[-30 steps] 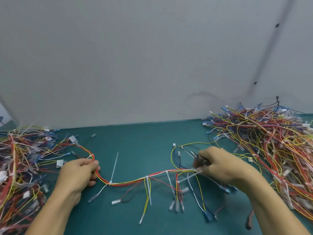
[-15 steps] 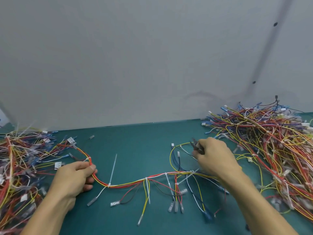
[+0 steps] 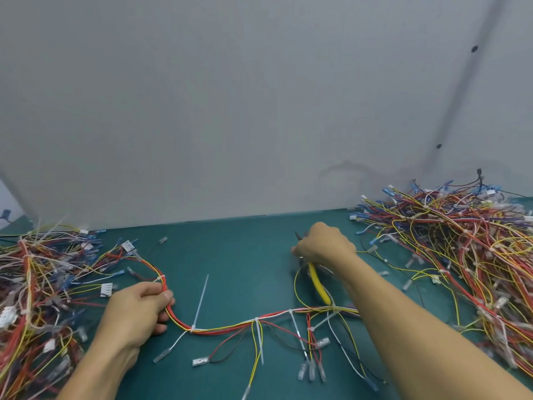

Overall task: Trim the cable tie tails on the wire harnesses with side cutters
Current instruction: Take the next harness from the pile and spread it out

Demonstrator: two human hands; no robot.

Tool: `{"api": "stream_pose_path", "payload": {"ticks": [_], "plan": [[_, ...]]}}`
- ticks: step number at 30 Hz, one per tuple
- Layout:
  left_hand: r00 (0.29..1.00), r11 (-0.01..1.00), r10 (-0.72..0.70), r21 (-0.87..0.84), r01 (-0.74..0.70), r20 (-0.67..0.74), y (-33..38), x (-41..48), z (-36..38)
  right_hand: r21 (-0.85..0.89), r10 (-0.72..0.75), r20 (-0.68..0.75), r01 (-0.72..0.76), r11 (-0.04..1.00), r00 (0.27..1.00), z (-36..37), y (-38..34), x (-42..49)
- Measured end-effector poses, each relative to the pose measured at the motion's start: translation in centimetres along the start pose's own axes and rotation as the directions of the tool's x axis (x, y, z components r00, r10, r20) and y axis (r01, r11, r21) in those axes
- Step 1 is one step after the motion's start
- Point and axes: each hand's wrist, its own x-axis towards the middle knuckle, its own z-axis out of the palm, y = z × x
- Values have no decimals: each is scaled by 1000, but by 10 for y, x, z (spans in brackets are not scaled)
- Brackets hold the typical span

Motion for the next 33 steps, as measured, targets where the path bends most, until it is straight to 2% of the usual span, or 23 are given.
{"api": "stream_pose_path", "payload": {"ticks": [6,8,10,11,13,15,16,19,21,24,26,28,30,33], "plan": [[999,1000,14,-17,-13,47,2,-2,-1,48,53,-12,-52,997,999,2,10,-1],[999,1000,9,-18,-8,51,1,-1,-1,101,55,-87,-46,994,995,0,9,-7],[998,1000,6,-17,-5,57,1,-2,-1,89,-26,-251,50,995,968,-1,5,-16],[998,1000,7,-17,-6,58,1,-1,-1,50,-115,-352,141,989,929,-1,3,-22],[998,1000,10,-19,-9,57,1,-1,-1,-75,-371,-520,392,917,770,1,-3,-34],[998,1000,11,-25,-10,56,2,-2,0,-213,-613,-507,601,771,607,5,-11,-44],[998,1000,10,-27,-9,54,3,-2,0,-258,-698,-429,662,703,574,8,-14,-47],[998,999,0,-36,2,56,4,-5,1,-284,-780,-87,735,615,619,19,-22,-53],[998,999,-11,-38,13,62,4,-7,1,-202,-773,12,759,619,634,19,-20,-51],[997,1000,-19,-19,20,76,6,-8,0,117,-694,-205,721,683,690,-4,-8,-48],[997,1000,-21,-2,22,75,7,-9,0,398,-569,-317,651,646,759,-26,2,-54],[997,1000,-28,5,28,65,8,-10,0,601,-459,-331,560,571,824,-41,16,-62],[997,999,-46,-6,47,56,9,-11,0,623,-400,-341,523,582,851,-47,32,-70],[995,995,-88,-37,90,50,9,-10,-1,339,-423,-388,553,761,819,-43,51,-75]]}}
